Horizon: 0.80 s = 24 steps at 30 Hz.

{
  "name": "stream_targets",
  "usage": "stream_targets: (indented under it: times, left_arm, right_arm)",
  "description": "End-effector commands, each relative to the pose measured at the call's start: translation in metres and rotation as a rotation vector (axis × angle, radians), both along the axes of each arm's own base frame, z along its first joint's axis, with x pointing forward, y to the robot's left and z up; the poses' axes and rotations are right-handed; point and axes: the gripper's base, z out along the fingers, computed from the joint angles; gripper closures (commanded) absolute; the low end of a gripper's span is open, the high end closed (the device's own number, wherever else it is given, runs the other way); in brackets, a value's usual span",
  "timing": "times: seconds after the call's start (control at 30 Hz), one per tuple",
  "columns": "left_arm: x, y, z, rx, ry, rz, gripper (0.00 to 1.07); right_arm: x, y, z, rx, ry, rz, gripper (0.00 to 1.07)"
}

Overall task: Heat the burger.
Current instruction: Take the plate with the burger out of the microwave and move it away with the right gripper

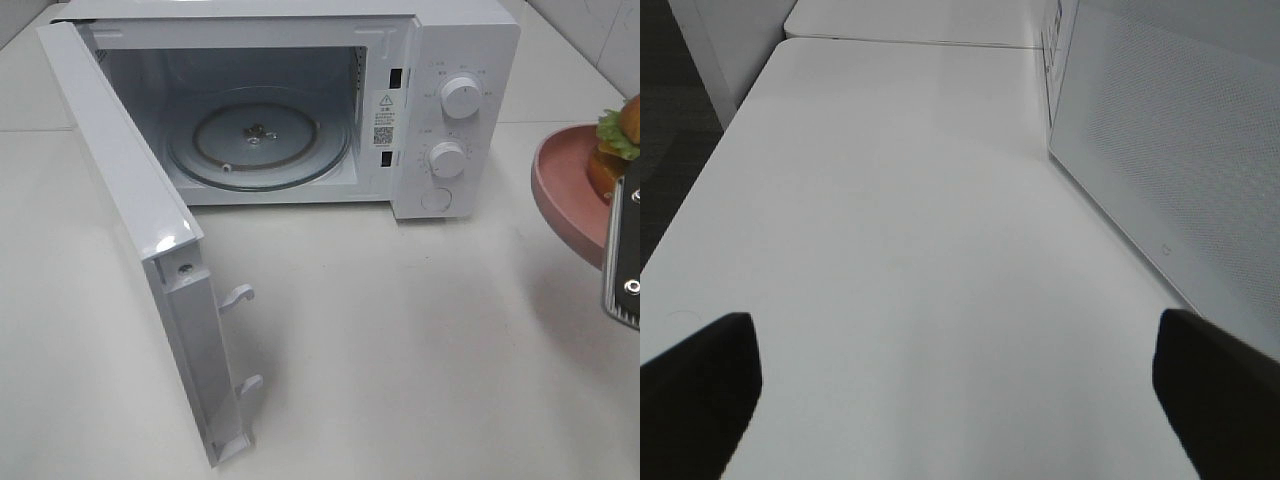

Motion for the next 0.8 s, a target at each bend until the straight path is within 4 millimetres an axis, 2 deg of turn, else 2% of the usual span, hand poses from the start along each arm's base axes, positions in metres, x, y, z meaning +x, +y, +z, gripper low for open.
stream_targets:
  times: [0.03,0.43,0.8]
  left_arm:
    - [-0.002,0.000,0.000,0.001,-0.027,0.005,0.06]
    - [-0.002,0.000,0.000,0.001,-0.027,0.005,0.06]
    - [-0.002,0.000,0.000,0.001,-0.027,0.005,0.06]
  right_arm:
    - [0.001,-0.005,0.006,0.020,-0.044,-0.099,1.07]
    - [-0.008,-0.020,0.004,-0.026,0.008,-0.332,1.07]
    - [-0.007,-0.030,0.008,-0.016,-0.079,-0.550,1.07]
